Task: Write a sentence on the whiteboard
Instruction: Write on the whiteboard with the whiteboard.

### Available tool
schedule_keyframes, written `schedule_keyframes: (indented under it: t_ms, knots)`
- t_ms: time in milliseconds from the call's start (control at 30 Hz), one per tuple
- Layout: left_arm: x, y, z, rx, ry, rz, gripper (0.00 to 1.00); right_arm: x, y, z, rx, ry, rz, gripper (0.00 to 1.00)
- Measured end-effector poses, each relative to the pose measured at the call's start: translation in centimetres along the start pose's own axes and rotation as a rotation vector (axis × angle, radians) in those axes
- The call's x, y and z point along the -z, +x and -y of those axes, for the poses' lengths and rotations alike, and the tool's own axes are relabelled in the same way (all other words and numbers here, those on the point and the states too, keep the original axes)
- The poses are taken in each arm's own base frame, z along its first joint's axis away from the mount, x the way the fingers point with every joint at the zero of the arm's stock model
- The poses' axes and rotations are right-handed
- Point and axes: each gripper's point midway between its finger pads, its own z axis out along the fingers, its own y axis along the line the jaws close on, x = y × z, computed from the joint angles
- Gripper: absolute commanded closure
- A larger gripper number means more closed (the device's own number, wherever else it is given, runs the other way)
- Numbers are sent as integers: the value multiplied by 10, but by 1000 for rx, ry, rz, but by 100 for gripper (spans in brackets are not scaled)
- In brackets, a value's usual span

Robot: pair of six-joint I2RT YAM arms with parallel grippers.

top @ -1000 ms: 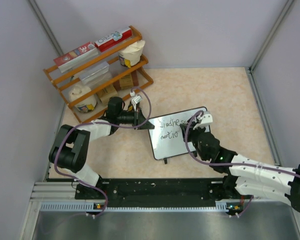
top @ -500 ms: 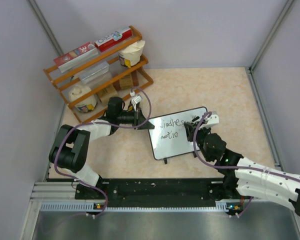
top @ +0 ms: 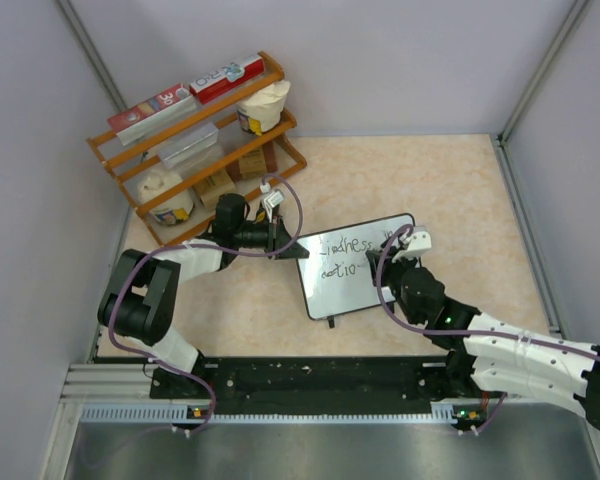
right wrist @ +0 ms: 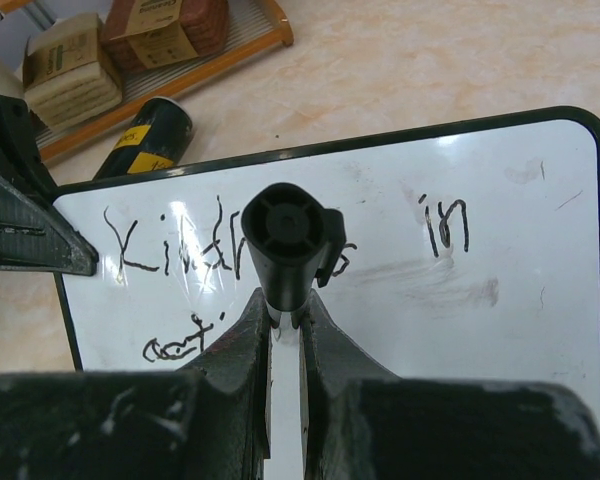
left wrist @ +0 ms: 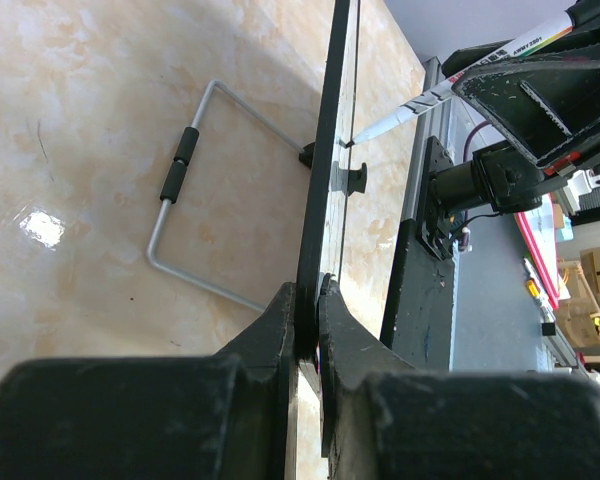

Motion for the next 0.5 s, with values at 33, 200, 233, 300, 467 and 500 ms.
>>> schedule_keyframes:
  t_ms: [33,200,233,300,467,500]
  knots:
    - [0,0,0,0,0,0,100,0,0,0,0,0,0,100]
    - [0,0,0,0,0,0,100,0,0,0,-2,-1,2,100]
    - [0,0,0,0,0,0,100,0,-1,0,-3,-2,4,100]
    - [0,0,0,0,0,0,100,0,-2,-1,-5,-3,7,100]
    - [0,0,0,0,0,0,100,0,-3,-1,-7,-4,11,100]
    - [0,0,0,0,0,0,100,-1,-2,-1,-6,-4,10,100]
